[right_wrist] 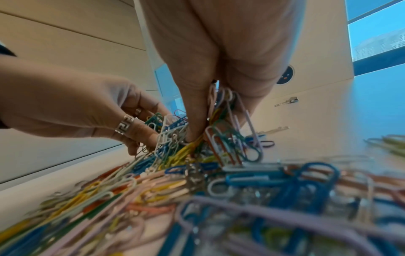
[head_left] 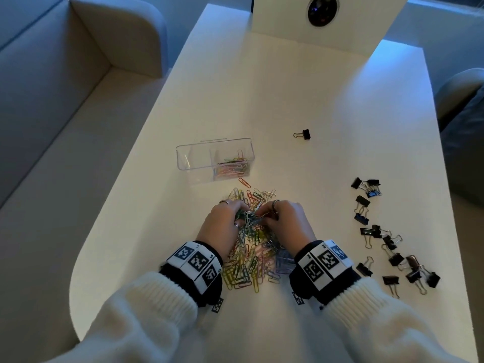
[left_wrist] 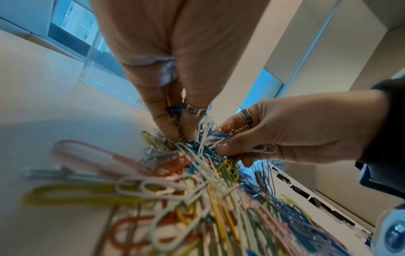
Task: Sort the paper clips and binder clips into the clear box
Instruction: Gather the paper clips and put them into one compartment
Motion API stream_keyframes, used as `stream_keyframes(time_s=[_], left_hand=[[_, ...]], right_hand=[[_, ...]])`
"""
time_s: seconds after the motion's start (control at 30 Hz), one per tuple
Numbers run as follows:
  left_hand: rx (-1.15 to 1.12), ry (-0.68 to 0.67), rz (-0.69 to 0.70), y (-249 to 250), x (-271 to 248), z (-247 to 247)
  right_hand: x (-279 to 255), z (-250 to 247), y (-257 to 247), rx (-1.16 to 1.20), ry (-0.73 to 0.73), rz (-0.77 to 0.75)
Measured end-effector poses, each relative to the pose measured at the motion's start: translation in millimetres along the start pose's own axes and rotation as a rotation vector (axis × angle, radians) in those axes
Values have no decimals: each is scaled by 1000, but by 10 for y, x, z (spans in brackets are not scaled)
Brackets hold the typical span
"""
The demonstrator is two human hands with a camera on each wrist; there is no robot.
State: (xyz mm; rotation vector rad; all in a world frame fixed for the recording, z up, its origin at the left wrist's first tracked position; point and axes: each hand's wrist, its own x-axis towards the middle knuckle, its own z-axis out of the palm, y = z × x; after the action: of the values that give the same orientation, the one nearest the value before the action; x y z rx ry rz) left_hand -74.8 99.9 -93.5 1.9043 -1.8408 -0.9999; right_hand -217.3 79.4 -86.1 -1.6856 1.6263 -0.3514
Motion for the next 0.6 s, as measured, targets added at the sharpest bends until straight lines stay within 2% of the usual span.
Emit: stream_keyframes(time_s=[0.2, 0.33, 0.47, 0.6], left_hand=[[-54, 58, 19, 97, 38, -204], [-74, 118, 93, 242, 105, -507], [-46, 200, 170, 367, 288, -824], [-33, 236, 160, 309, 593, -989]], right_hand=[[33, -122, -158, 33, 46, -106], [134, -323, -438, 80, 89, -200], [374, -471, -718, 94, 165, -283], [701, -460, -847, 100, 199, -289]])
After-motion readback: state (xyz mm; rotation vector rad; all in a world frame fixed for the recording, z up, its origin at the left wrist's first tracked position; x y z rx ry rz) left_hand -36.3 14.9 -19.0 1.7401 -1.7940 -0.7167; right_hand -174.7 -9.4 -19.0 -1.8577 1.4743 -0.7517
